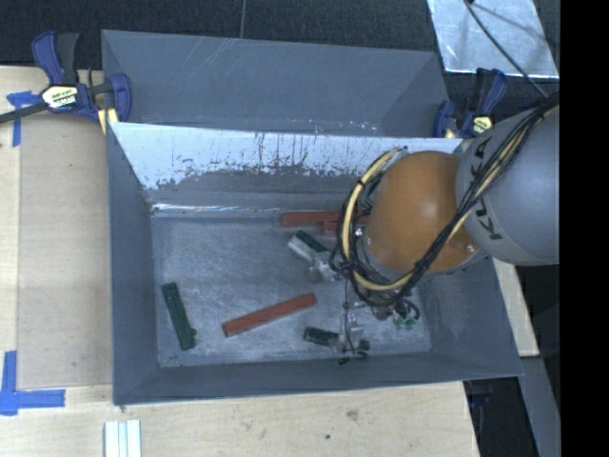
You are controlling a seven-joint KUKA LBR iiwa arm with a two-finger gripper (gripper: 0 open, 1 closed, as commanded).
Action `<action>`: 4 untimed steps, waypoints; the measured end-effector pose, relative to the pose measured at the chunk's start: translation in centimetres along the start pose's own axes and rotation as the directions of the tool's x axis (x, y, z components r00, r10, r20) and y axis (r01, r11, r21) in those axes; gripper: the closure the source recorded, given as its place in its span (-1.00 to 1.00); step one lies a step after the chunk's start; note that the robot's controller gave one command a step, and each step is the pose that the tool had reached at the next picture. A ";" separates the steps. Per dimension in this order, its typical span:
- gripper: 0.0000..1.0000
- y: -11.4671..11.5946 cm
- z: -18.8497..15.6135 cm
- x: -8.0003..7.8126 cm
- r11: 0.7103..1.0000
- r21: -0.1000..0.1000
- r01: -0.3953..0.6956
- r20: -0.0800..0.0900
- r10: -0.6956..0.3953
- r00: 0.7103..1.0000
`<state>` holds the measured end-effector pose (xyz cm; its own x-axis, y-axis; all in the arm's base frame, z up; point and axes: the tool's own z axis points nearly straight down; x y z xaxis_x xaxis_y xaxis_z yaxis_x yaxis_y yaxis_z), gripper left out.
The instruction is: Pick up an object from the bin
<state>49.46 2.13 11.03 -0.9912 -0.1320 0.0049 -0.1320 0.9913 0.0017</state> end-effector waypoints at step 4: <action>1.00 1.3 -9.3 -1.1 0.924 0.005 0.382 0.007 -0.382 0.924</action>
Offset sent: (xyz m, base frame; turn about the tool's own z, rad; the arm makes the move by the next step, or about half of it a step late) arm 0.0143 0.0335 -0.0403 -0.1261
